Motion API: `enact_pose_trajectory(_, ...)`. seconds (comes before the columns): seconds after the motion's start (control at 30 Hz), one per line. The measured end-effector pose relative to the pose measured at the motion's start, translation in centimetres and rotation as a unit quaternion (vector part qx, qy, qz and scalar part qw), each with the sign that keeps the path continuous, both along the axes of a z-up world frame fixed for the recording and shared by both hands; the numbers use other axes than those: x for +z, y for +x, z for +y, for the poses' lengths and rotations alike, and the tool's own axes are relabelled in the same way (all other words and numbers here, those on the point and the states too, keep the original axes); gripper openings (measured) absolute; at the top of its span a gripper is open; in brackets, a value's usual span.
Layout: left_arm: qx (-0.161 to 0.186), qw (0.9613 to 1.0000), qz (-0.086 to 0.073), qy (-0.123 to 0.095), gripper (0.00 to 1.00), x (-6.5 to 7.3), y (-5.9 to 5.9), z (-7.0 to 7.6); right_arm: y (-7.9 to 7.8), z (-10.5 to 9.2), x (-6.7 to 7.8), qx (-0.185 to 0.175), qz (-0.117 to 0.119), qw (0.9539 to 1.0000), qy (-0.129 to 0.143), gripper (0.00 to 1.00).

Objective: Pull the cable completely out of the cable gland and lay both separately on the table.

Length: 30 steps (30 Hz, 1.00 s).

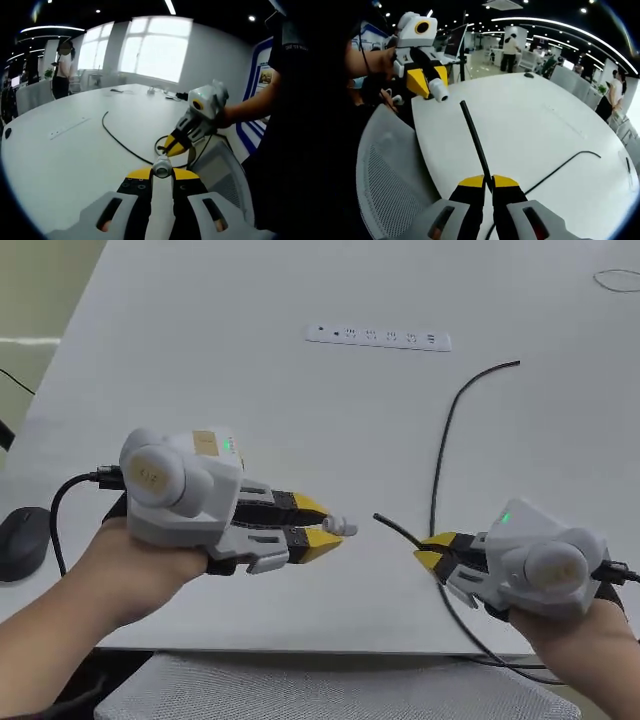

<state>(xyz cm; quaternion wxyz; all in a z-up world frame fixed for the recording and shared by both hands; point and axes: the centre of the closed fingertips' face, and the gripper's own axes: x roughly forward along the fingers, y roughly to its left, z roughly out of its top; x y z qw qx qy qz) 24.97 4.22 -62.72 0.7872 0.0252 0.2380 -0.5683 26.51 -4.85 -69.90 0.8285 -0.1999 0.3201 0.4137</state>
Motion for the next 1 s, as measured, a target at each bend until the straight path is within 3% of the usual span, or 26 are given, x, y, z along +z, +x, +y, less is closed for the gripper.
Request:
enact_pose_trajectory(0.37,0.007,1.0,0.001,0.004,0.14,-0.8,0.4,0.6,0.9,0.1,0.5,-0.004,-0.006,1.0,-0.002,0.0)
enact_pose_trajectory(0.5,0.01,1.0,0.001,0.001,0.14,-1.1,0.4,1.0,1.6,0.3,0.5,-0.003,-0.01,0.9999,-0.014,0.0)
enact_pose_trajectory(0.57,0.013,0.9999,-0.001,0.0,0.14,-1.4,0.6,1.4,1.9,0.6,0.6,-0.002,-0.013,0.9998,-0.014,0.0)
enact_pose_trajectory(0.77,0.031,0.9994,0.015,-0.007,0.14,-2.9,0.8,2.5,3.9,1.8,0.7,0.012,-0.027,0.999,-0.033,0.0)
enact_pose_trajectory(1.0,0.036,0.9993,0.009,0.003,0.14,-4.8,0.8,3.5,5.8,2.9,0.6,0.009,-0.028,0.9991,-0.032,0.0)
